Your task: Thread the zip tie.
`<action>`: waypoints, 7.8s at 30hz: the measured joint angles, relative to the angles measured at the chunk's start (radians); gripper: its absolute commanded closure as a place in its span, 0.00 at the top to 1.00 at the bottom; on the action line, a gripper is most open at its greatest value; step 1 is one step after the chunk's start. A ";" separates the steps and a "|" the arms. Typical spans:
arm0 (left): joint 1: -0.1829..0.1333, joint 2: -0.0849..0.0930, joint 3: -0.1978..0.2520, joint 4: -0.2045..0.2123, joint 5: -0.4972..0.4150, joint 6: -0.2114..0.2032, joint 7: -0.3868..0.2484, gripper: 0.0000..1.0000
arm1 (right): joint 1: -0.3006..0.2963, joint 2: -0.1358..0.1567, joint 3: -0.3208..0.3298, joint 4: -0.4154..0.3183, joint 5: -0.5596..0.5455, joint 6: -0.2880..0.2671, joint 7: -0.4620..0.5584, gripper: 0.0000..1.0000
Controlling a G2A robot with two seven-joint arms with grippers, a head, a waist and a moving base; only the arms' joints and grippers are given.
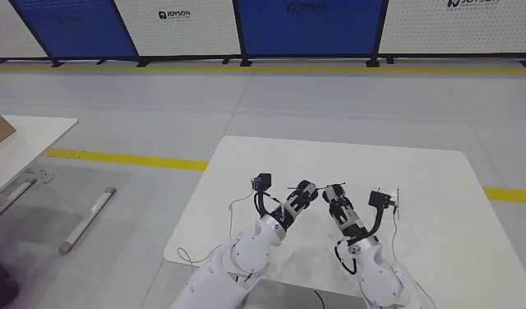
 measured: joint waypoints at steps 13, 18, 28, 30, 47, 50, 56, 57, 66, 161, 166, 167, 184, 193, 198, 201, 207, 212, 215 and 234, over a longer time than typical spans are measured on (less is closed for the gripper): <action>-0.004 -0.003 -0.001 0.005 -0.006 0.011 0.007 0.75 | 0.004 -0.001 -0.001 0.001 0.000 0.008 -0.003 0.00; -0.003 -0.004 -0.004 0.000 -0.019 0.014 0.002 0.95 | 0.007 -0.002 -0.003 0.006 -0.002 0.018 -0.006 0.00; 0.004 -0.002 -0.012 -0.012 -0.012 0.012 -0.003 0.44 | 0.006 -0.003 0.013 0.001 0.008 0.038 -0.031 0.00; 0.002 -0.002 -0.014 -0.010 -0.012 0.013 -0.004 0.41 | 0.005 -0.003 0.015 -0.001 0.007 0.038 -0.032 0.00; -0.010 -0.003 -0.022 -0.008 -0.019 0.023 -0.020 0.00 | 0.008 -0.005 0.021 -0.007 0.013 0.050 -0.032 0.00; -0.013 -0.004 -0.021 -0.007 -0.019 0.025 -0.023 0.00 | 0.009 -0.005 0.023 -0.007 0.016 0.051 -0.032 0.00; -0.021 -0.005 -0.019 -0.004 -0.021 0.030 -0.030 0.00 | 0.013 -0.006 0.024 -0.007 0.021 0.052 -0.026 0.00; -0.022 -0.005 -0.019 -0.004 -0.021 0.031 -0.031 0.00 | 0.014 -0.006 0.024 -0.007 0.022 0.052 -0.025 0.00; -0.031 -0.009 -0.023 0.000 -0.059 0.038 -0.023 0.00 | 0.019 -0.006 0.026 -0.010 0.027 0.042 -0.003 0.50; -0.016 -0.020 -0.027 -0.006 -0.351 0.028 -0.073 0.00 | 0.040 0.026 0.048 -0.021 -0.210 0.091 0.179 0.47; -0.027 -0.023 -0.017 0.013 -0.343 0.034 -0.063 0.00 | 0.040 0.026 0.044 -0.023 -0.204 0.086 0.179 0.42; -0.028 -0.023 -0.015 0.016 -0.342 0.035 -0.062 0.00 | 0.040 0.026 0.044 -0.023 -0.203 0.085 0.179 0.36; -0.025 -0.022 -0.014 0.020 -0.338 0.031 -0.074 0.00 | 0.048 0.026 0.031 -0.013 -0.199 0.096 0.167 0.00; -0.026 -0.022 -0.019 0.018 -0.347 0.017 -0.075 0.00 | 0.054 0.025 0.020 -0.006 -0.201 0.102 0.172 0.00; -0.019 -0.021 -0.021 0.003 -0.347 -0.001 -0.084 0.00 | 0.059 0.024 0.007 -0.001 -0.213 0.110 0.177 0.00; -0.012 -0.020 -0.024 -0.006 -0.347 -0.007 -0.088 0.00 | 0.063 0.023 0.001 0.005 -0.218 0.113 0.177 0.00; -0.001 -0.017 -0.031 -0.023 -0.352 -0.015 -0.100 0.00 | 0.069 0.021 -0.011 0.026 -0.224 0.116 0.179 0.00; 0.011 -0.014 -0.038 -0.043 -0.353 -0.021 -0.104 0.00 | 0.072 0.020 -0.017 0.040 -0.225 0.117 0.175 0.00; 0.015 -0.014 -0.039 -0.054 -0.351 -0.022 -0.100 0.00 | 0.075 0.020 -0.018 0.046 -0.226 0.118 0.174 0.00; 0.057 -0.009 -0.031 -0.126 -0.335 -0.038 -0.095 0.00 | 0.083 0.021 -0.018 0.065 -0.230 0.112 0.175 0.00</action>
